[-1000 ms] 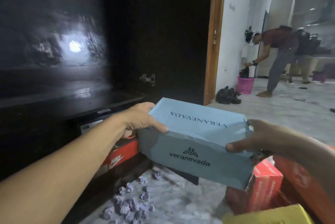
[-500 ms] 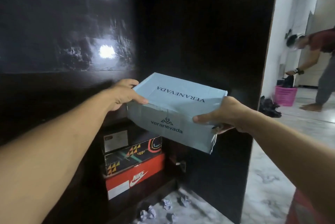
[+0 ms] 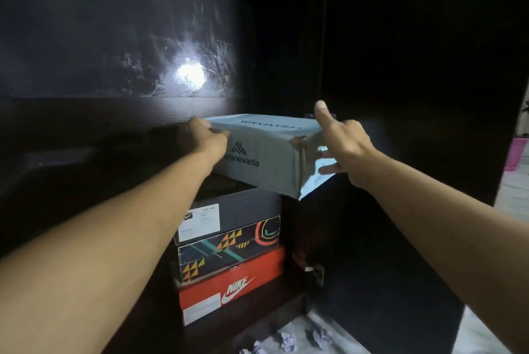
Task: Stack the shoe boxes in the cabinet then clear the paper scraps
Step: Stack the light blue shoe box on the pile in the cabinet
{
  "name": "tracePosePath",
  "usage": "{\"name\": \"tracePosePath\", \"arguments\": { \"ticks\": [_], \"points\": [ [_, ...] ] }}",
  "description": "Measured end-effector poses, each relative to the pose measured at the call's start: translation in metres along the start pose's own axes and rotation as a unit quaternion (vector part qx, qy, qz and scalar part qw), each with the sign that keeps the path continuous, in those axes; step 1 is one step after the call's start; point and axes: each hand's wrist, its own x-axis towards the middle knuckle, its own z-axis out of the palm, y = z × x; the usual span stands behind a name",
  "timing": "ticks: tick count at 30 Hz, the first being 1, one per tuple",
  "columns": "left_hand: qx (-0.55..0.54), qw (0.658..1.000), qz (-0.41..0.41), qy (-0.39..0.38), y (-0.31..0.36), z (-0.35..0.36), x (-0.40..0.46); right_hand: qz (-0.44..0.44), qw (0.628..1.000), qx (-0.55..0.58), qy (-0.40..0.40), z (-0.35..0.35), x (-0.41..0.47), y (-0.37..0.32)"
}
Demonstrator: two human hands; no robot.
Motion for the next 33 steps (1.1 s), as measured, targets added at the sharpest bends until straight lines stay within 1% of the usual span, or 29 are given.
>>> {"name": "tracePosePath", "arguments": {
  "ticks": [2,4,6,8,11,16,19,21,23,25,28,30,33],
  "points": [
    [-0.027,0.999,0.01,-0.044,0.001,0.004,-0.022,-0.011,0.999,0.012,-0.036,0.009,0.004,0.002],
    [-0.056,0.991,-0.007,-0.117,0.004,0.004,-0.042,-0.05,0.996,-0.014,-0.069,0.017,0.008,0.008],
    [-0.035,0.982,-0.005,-0.186,0.008,0.002,-0.055,-0.1,0.99,-0.06,-0.084,0.024,0.013,0.018],
    [-0.019,0.977,0.004,-0.215,0.01,0.001,-0.056,-0.138,0.979,-0.118,-0.097,0.031,0.019,0.03],
    [-0.028,0.978,0.021,-0.205,0.008,0.006,-0.042,-0.151,0.96,-0.203,-0.118,0.041,0.025,0.048],
    [0.011,0.985,0.049,-0.164,0.004,0.018,-0.028,-0.148,0.922,-0.308,-0.18,0.061,0.032,0.062],
    [0.061,0.987,0.059,-0.136,-0.005,0.025,-0.022,-0.128,0.909,-0.338,-0.205,0.071,0.037,0.062],
    [0.108,0.984,0.062,-0.126,-0.013,0.027,-0.02,-0.118,0.906,-0.343,-0.221,0.075,0.041,0.062],
    [0.13,0.983,0.068,-0.106,-0.018,0.029,-0.018,-0.1,0.903,-0.346,-0.234,0.076,0.044,0.062],
    [0.14,0.982,0.075,-0.098,-0.02,0.028,-0.02,-0.098,0.902,-0.35,-0.234,0.073,0.045,0.061],
    [0.157,0.979,0.074,-0.103,-0.016,0.023,-0.027,-0.105,0.913,-0.34,-0.202,0.062,0.04,0.06],
    [0.176,0.976,0.075,-0.103,-0.01,0.018,-0.035,-0.106,0.916,-0.341,-0.184,0.047,0.033,0.055],
    [0.203,0.968,0.097,-0.108,0.008,0.008,-0.056,-0.102,0.916,-0.352,-0.162,0.013,0.017,0.045]
  ]
}}
